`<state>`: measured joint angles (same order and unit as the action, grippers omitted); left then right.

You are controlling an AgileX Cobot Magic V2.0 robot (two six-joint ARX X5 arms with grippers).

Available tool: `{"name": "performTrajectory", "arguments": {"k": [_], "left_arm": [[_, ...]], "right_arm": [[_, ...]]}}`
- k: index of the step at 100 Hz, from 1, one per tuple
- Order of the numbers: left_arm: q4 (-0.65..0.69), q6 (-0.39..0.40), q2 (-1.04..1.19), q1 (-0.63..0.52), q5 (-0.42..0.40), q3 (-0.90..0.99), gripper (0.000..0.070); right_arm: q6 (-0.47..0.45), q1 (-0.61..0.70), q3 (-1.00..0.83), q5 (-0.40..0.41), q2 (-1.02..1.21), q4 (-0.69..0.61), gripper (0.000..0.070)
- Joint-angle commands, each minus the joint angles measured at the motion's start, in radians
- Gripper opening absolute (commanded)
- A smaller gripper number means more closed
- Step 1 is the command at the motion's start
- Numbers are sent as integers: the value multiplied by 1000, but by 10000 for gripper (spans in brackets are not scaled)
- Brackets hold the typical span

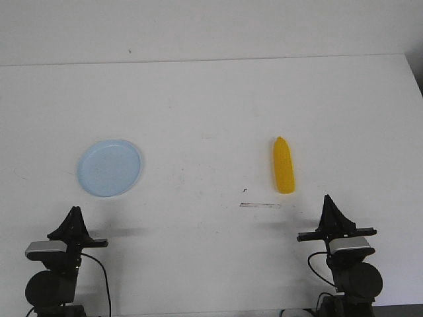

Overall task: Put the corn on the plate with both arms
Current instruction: 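Raise the left gripper and reach toward the light blue plate, then push the blue plate with the left gripper toward the yellow corn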

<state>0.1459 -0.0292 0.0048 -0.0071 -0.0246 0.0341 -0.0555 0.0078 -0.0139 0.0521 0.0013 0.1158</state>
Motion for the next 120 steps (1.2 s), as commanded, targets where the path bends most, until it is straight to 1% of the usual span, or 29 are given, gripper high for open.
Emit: {"name": "performTrajectory", "arguments": {"k": [1,4,15,18,37,52,73,83,92,99,108,120], "left_arm": [[13,-18,-2,-1,-2,-21,1],[13,-32,-2,-1,-2,-21,1],[14,-123,-2,0,-2,-15,1],[14,-130,-2,0,-2,-11,1],[13,-133,10,0,-6,78,1],[12,-109,101,0,-11,197,1],[13,-142,367,-1,-10,423,1],[11,-139,525,-1,-9,546,1],[-11,-121,678,-1,-9,648,1],[-56,-103,796,-1,-9,725,1],[-135,-103,940,-1,6,813,1],[-293,-107,1114,2,25,940,1]], "right_arm": [[5,2,1,0,0,11,1],[6,2,1,0,0,11,1],[5,2,1,0,0,11,1],[5,2,1,0,0,11,1],[5,2,1,0,0,11,1],[5,2,1,0,0,11,1],[5,2,1,0,0,11,1],[5,2,1,0,0,11,1],[5,2,1,0,0,11,1],[5,2,1,0,0,11,1],[5,2,1,0,0,11,1],[6,2,1,0,0,11,1]]}}
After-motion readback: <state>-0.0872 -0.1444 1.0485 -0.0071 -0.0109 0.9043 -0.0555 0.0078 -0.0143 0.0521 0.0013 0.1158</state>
